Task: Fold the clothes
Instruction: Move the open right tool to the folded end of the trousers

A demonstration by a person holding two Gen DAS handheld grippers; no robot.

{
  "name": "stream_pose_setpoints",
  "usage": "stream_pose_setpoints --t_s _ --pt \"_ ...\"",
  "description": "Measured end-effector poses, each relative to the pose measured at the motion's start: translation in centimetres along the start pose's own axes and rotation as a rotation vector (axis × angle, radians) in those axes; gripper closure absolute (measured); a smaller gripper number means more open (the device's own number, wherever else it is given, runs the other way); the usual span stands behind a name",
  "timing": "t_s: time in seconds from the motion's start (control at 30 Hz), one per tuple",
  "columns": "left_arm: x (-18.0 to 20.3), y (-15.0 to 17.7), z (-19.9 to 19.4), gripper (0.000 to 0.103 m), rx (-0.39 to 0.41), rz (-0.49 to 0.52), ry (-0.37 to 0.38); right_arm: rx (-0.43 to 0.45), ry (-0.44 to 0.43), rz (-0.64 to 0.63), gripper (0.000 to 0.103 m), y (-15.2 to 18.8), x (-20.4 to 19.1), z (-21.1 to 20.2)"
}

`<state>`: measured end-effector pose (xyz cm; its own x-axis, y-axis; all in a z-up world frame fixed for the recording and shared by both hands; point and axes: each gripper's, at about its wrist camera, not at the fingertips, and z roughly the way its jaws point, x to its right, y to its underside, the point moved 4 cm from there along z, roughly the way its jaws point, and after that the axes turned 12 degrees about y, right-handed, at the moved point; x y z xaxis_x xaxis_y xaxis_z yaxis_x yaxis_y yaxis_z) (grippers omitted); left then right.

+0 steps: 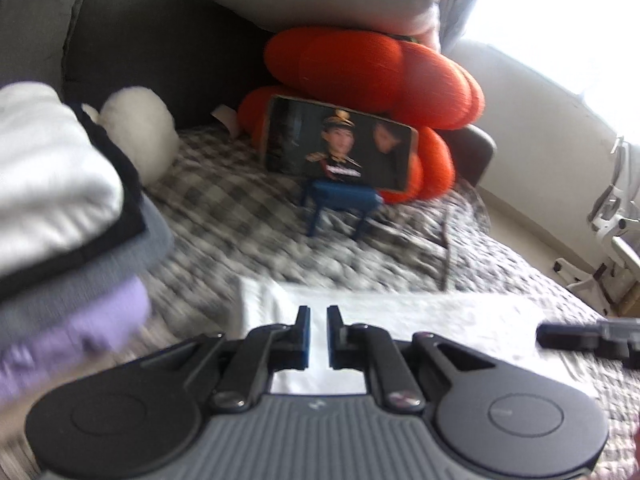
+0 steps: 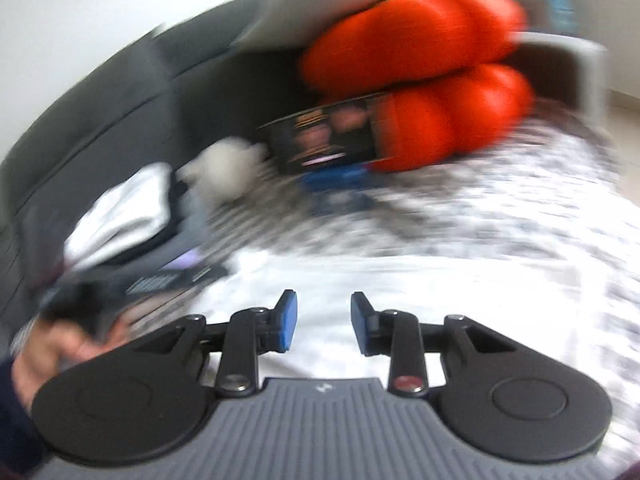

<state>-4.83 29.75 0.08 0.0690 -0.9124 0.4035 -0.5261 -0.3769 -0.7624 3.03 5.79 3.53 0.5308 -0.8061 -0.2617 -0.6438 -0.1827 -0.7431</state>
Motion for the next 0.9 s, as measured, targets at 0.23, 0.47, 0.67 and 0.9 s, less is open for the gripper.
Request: stream_pose_setpoints --t_s 0.23,0.47,0.67,0.9 --pt "1.4 2.7 1.8 0.087 -0.061 0.055 -0.032 -0.104 0.127 0.138 0.069 2.9 6.2 0.4" --pt "0.3 2.7 1.4 0.087 -0.067 0.071 -0.081 -0.070 0.156 0.231 0.070 3.6 9.4 -0.4" --pt "2.6 2.3 1.0 0.087 -0.050 0.074 -0.047 -0.041 0.176 0.253 0.075 3.7 11.0 -1.7" --pt "7.5 2.8 1.9 0.087 -0.045 0.115 0.055 0.021 0.170 0.259 0.068 2.2 11.1 -2.0"
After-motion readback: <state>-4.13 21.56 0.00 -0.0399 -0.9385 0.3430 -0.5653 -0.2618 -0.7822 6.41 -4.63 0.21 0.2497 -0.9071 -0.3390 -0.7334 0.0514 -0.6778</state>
